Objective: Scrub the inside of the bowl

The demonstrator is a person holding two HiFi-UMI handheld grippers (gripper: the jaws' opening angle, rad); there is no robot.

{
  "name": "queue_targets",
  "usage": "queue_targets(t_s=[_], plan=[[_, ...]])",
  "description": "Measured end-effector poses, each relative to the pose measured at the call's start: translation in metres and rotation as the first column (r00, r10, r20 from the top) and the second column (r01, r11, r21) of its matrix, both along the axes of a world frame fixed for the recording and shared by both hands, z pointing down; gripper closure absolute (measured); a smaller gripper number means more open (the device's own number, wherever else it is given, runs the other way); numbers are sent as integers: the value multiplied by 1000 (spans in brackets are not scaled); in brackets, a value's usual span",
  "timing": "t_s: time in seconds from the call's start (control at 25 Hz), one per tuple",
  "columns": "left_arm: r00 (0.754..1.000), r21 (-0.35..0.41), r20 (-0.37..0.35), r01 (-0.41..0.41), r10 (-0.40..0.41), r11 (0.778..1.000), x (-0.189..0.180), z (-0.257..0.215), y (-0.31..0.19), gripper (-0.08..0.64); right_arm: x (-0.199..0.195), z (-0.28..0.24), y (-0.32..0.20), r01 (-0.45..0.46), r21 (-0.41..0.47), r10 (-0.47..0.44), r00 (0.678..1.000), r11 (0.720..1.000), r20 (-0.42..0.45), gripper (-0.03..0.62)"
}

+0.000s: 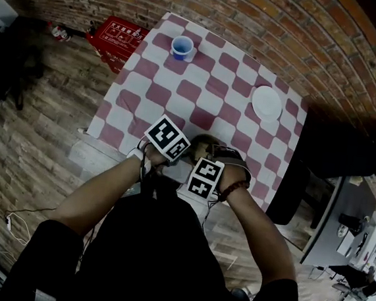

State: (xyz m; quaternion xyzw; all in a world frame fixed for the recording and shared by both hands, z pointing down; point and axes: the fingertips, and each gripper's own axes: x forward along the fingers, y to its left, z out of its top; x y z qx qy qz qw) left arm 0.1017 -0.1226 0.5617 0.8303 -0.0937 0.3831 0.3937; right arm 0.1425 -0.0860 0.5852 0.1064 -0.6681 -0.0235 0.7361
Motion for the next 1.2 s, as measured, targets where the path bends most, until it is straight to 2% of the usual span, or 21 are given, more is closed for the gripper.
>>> queue_targets(t_s=[0.08, 0.2, 0.28, 0.44, 0.56, 0.6, 0.68, 0.72, 0.8, 0.84, 0.88, 0.92, 1.0, 1.04, 1.08, 1.12, 1.2], plan=[[997, -48, -26, 72, -73, 996, -3, -1, 13, 376, -5, -6, 0, -161, -43, 164, 983, 986, 85, 439], [992, -88, -5, 123, -124, 988, -3, 13, 33, 376, -8, -10, 3, -279, -90, 290, 947, 956, 140, 439], [989, -121, -13, 144, -147, 982, 1, 19, 39, 376, -9, -9, 6, -300, -107, 314, 938, 948, 148, 439], [981, -140, -69, 169, -180, 976, 10, 10, 31, 377, -4, -4, 9, -263, -105, 275, 954, 959, 118, 439], [986, -138, -32, 157, -163, 978, 10, 15, 27, 380, -5, 0, 13, -257, -113, 270, 955, 960, 121, 439], [988, -134, -10, 148, -151, 980, 9, 20, 26, 422, -6, 0, 14, -257, -116, 271, 954, 959, 126, 439], [992, -123, 24, 129, -127, 984, 7, 27, 22, 474, -8, -1, 14, -228, -110, 241, 962, 967, 126, 439], [993, -117, 36, 114, -111, 987, 6, 28, 19, 491, -8, -1, 14, -186, -95, 196, 974, 978, 111, 439], [997, -100, 67, 53, -47, 994, 7, 29, 15, 509, -6, 0, 12, -42, -44, 43, 999, 998, 34, 439], [996, -90, 85, 8, 0, 996, 8, 29, 14, 509, -3, -1, 11, 54, -16, -55, 998, 998, -28, 439], [993, -83, 106, -41, 50, 996, 9, 29, 13, 509, 0, -4, 8, 158, 5, -157, 982, 987, -102, 439], [987, -78, 128, -89, 99, 993, 10, 30, 11, 508, 4, -9, 4, 258, 21, -250, 952, 966, -178, 439], [970, -71, 168, -168, 178, 983, 9, 32, 5, 505, 5, -16, -7, 398, 71, -365, 888, 915, -279, 439], [963, -71, 177, -194, 203, 979, 8, 31, 2, 502, 4, -13, -12, 420, 100, -379, 880, 902, -286, 439], [961, -71, 174, -208, 217, 976, 8, 29, -2, 499, 3, -8, -12, 404, 117, -365, 894, 907, -260, 439], [963, -72, 160, -209, 218, 975, 9, 25, -4, 497, 3, -3, -11, 354, 115, -325, 922, 928, -213, 439], [977, -75, 114, -173, 180, 982, 10, 18, -6, 490, 2, 2, -9, 185, 87, -178, 980, 979, -84, 439]])
